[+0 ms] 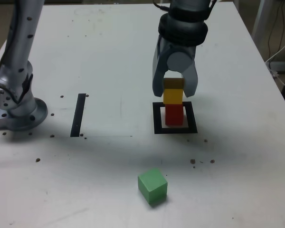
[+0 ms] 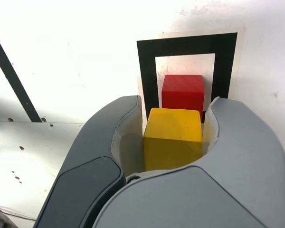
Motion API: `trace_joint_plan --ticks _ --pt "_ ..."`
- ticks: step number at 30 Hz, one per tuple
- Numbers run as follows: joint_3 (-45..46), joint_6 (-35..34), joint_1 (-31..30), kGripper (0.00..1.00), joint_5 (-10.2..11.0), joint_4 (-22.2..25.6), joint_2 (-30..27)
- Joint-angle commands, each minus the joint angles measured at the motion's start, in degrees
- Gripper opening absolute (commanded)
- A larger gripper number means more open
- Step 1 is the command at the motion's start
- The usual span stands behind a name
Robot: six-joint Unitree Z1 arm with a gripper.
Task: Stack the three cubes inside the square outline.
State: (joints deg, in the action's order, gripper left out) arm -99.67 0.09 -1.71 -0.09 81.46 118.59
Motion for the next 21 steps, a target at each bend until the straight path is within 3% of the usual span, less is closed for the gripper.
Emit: trace_joint_plan --ticks 1,18,19,21 --pt "0.1 0.33 0.31 0.22 -0.22 -0.23 0.58" --pt "0.51 1.28 0.56 0.23 -0.78 -1.54 2.7" --pt "0.58 1.39 0.57 0.26 -0.8 -1.65 2.76" --pt "0.76 1.68 0.58 0.42 -0.84 -1.89 2.87"
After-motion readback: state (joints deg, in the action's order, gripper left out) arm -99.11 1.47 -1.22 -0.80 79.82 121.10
